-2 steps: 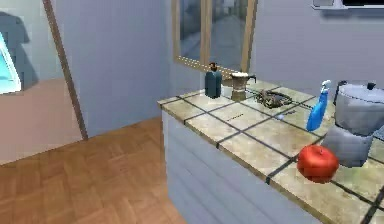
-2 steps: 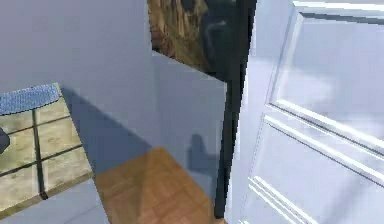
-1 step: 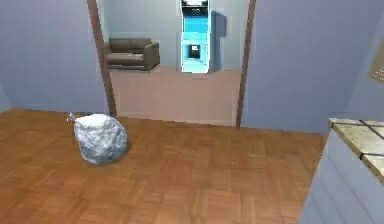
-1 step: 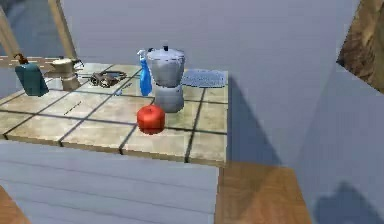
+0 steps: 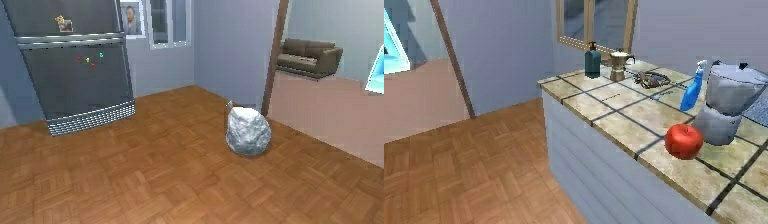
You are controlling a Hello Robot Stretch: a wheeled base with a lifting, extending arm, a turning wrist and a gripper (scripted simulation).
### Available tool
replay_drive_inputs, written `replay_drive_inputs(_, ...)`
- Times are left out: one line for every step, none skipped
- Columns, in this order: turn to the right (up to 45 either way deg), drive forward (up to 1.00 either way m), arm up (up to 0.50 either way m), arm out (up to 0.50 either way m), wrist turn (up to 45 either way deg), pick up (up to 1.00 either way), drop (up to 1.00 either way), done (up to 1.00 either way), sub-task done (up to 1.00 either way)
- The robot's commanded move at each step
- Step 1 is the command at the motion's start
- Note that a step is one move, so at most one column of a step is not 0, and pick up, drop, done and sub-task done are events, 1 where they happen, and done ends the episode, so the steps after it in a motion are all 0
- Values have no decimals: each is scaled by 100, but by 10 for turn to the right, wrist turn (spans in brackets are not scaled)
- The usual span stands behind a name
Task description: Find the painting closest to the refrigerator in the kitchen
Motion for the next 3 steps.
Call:
replay_drive_inputs(-90, 0, 0, 0, 0, 0, 0, 0, 0)
replay_drive_inputs(0, 100, 0, 0, 0, 0, 0, 0, 0)
replay_drive_inputs(0, 100, 0, 0, 0, 0, 0, 0, 0)
